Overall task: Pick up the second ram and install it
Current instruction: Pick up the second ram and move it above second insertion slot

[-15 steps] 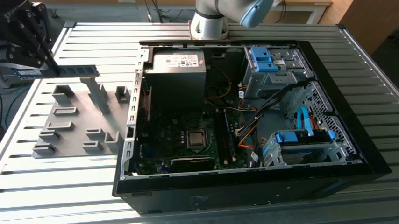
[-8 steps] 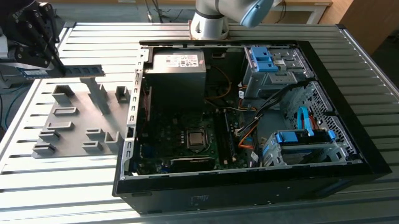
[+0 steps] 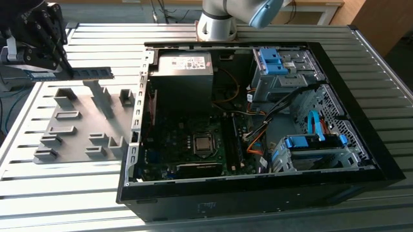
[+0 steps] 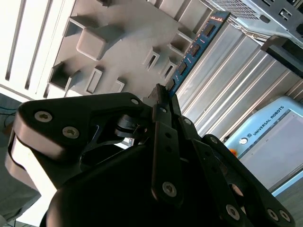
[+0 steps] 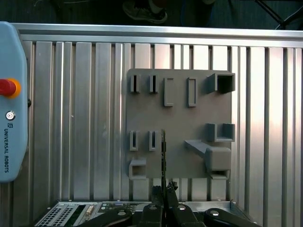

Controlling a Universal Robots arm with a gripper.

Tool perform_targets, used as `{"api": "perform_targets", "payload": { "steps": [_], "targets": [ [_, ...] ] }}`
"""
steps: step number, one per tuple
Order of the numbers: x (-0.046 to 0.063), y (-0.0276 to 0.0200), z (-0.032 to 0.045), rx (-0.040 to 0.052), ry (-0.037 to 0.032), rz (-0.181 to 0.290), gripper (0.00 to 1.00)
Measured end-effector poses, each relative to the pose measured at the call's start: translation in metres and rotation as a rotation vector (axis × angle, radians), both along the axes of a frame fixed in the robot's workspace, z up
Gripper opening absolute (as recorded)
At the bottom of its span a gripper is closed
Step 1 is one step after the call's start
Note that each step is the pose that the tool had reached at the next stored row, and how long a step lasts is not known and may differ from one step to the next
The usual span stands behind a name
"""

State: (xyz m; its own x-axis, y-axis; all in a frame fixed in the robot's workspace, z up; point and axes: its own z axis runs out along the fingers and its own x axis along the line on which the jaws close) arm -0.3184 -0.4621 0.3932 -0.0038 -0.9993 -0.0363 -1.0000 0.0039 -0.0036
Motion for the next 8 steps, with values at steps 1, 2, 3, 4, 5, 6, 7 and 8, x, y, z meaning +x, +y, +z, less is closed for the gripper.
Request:
{"api": "perform_targets", "payload": {
  "steps": [1,2,3,4,5,6,7,8],
  "targets": [
    [0.0010,0.0000,0.0000,0.0000,0.0000,0.000,0.14],
    [0.0020,0.0000,0.0000,-0.0001,0.0001,0.000,0.14],
    [0.0031,0.0000,0.0001,-0.0001,0.0001,0.000,0.14],
    [0.0041,0.0000,0.0000,0.0000,0.0000,0.000,0.14],
    [0.0050,0.0000,0.0000,0.0000,0.0000,0.000,0.14],
    [0.0059,0.0000,0.0000,0.0000,0.0000,0.000,0.14],
    [0.0068,0.0000,0.0000,0.0000,0.0000,0.000,0.14],
    [0.0077,0.0000,0.0000,0.0000,0.0000,0.000,0.14]
  ]
}}
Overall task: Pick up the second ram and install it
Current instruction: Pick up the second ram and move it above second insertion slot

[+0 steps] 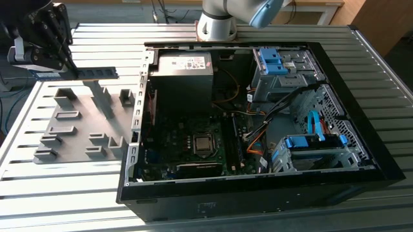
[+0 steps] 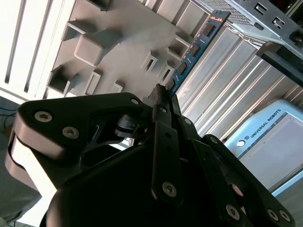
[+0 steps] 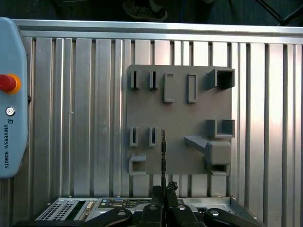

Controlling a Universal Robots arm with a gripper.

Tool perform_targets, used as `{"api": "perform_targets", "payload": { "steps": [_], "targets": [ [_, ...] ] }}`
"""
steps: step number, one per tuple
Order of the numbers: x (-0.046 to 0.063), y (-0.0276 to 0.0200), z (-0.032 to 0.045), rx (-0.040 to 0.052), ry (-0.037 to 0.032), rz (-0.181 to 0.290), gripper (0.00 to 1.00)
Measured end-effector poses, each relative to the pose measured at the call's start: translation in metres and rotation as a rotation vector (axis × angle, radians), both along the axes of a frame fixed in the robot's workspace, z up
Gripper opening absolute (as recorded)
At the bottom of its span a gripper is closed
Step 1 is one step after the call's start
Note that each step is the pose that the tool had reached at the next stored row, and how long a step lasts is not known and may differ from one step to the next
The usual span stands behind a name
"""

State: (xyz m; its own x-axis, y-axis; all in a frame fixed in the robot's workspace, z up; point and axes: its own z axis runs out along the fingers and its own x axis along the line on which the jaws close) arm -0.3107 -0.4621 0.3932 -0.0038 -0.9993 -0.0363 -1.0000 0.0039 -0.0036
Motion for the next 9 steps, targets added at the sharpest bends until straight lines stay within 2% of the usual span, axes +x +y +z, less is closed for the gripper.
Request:
{"api": "perform_targets", "payload": {
  "steps": [9],
  "targets": [
    [0.0098,0.0000,0.0000,0.0000,0.0000,0.000,0.14]
  ]
}}
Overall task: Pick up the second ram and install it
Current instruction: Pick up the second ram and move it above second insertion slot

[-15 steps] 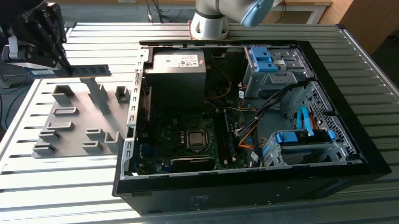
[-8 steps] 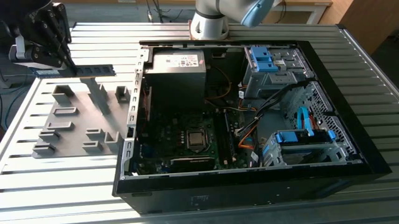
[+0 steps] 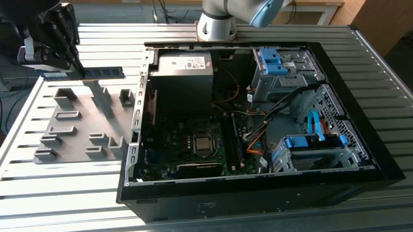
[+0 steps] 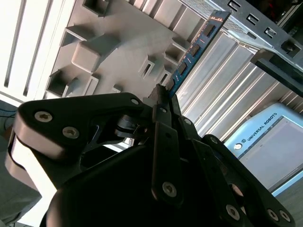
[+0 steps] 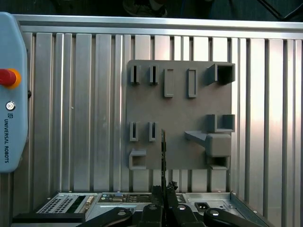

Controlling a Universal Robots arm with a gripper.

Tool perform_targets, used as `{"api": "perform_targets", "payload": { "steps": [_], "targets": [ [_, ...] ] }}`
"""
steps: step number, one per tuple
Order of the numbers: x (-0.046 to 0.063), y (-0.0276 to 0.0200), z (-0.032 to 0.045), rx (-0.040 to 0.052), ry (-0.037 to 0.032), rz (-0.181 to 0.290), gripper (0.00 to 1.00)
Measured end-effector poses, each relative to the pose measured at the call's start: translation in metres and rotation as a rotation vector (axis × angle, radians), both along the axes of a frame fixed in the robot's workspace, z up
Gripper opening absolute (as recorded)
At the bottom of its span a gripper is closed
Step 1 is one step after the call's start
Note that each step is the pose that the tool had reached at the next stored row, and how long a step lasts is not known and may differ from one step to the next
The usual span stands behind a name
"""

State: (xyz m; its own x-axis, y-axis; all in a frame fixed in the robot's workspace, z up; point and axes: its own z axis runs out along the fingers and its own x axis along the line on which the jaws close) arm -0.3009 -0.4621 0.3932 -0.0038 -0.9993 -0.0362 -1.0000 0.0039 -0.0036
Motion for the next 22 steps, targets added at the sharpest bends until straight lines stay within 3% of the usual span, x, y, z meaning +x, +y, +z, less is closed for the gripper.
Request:
{"api": "perform_targets", "payload": {
  "steps": [22],
  "targets": [
    [0.030,0.0000,0.0000,0.0000,0.0001,0.000,0.14]
  ]
}}
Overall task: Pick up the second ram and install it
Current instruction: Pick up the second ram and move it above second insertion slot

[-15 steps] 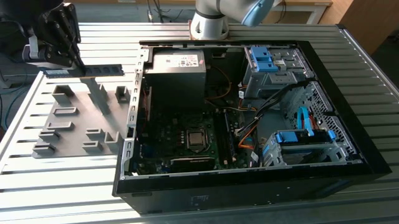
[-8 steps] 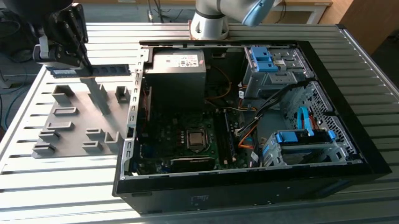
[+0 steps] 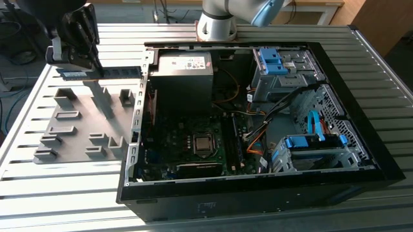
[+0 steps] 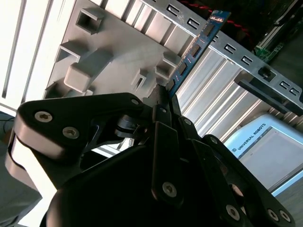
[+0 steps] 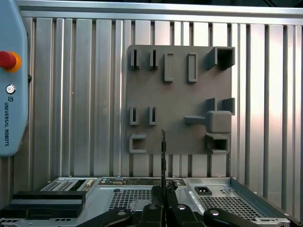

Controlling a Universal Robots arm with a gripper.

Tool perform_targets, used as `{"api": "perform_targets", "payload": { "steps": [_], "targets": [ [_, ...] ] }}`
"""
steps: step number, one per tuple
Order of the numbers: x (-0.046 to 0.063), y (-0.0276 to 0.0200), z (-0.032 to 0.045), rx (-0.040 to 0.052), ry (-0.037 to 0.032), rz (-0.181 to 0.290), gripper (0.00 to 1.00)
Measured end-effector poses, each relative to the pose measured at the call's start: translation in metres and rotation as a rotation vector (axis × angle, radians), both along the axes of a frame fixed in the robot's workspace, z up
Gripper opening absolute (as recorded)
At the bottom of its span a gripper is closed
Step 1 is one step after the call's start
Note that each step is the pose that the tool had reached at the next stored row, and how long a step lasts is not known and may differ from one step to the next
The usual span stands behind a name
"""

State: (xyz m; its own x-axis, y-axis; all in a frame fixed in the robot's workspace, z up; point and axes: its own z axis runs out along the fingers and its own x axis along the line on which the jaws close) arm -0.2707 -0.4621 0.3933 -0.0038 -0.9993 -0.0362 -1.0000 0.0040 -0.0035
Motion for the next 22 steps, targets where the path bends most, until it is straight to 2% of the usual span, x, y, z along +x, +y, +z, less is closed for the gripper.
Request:
{"api": "perform_targets", "payload": {
  "steps": [22],
  "targets": [
    [0.029,0.0000,-0.0001,0.0001,-0.0001,0.000,0.14]
  ]
}}
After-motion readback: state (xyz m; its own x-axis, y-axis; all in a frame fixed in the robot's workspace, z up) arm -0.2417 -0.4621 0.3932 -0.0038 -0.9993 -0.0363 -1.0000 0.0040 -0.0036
